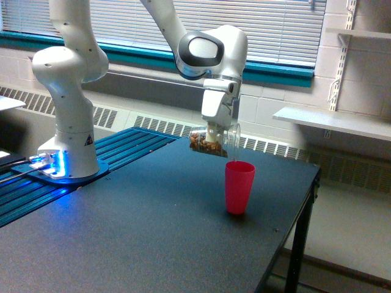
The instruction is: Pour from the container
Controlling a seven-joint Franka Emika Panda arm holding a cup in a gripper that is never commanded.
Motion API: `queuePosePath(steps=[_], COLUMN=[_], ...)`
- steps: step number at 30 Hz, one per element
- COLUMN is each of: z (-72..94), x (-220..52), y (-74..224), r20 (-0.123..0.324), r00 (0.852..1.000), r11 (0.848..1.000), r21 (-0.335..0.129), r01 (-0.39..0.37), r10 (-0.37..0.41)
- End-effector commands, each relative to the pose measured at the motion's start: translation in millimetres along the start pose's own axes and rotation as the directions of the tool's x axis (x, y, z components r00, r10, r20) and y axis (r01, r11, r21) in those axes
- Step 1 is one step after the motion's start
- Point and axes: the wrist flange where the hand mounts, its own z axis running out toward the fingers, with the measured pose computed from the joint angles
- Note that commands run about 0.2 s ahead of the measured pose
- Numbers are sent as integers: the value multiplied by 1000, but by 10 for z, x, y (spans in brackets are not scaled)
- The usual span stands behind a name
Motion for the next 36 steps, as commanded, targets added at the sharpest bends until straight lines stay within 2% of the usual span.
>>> queuePosePath(steps=[1, 20, 36], z=[-16, 58, 23], x=[-99, -128, -96], y=[-81, -217, -384], r20=[4, 27, 42], r00=[999, 994, 986], r11=[998, 993, 984], r21=[-13, -48, -72], r01=[54, 105, 164], r10=[-54, -104, -162])
